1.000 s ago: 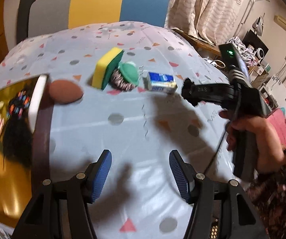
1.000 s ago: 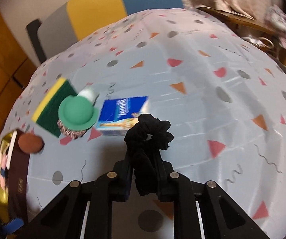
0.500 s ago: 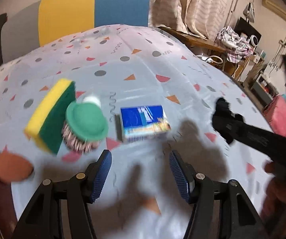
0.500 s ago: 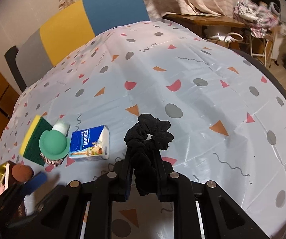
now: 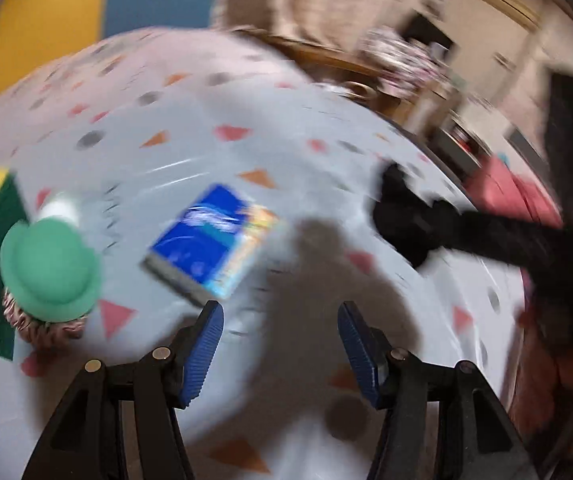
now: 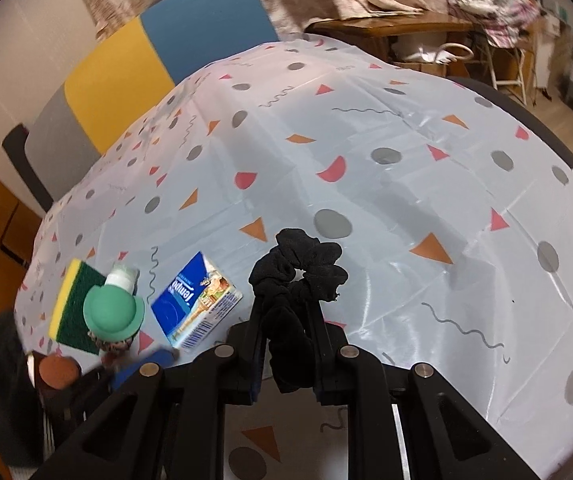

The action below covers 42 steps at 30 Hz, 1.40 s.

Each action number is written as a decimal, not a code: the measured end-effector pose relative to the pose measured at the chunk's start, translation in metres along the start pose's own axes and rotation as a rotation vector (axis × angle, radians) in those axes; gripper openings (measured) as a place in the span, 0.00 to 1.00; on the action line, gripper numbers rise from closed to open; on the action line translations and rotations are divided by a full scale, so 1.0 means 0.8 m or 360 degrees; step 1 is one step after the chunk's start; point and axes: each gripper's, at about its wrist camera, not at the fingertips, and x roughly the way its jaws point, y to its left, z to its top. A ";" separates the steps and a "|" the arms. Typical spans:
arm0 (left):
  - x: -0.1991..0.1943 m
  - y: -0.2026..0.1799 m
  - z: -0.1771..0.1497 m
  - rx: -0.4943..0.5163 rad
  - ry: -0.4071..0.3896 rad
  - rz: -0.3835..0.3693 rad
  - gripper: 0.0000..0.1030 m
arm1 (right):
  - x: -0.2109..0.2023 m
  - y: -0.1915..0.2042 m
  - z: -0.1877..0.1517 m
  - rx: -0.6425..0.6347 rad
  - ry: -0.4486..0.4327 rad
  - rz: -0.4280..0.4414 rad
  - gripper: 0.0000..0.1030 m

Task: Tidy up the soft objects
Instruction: 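Grasp the blue Tempo tissue pack with the left gripper while the right holds the scrunchie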

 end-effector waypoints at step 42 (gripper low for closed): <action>0.068 0.006 0.044 0.0168 0.0109 0.0498 0.57 | 0.004 -0.004 0.001 0.0058 0.0015 0.0004 0.18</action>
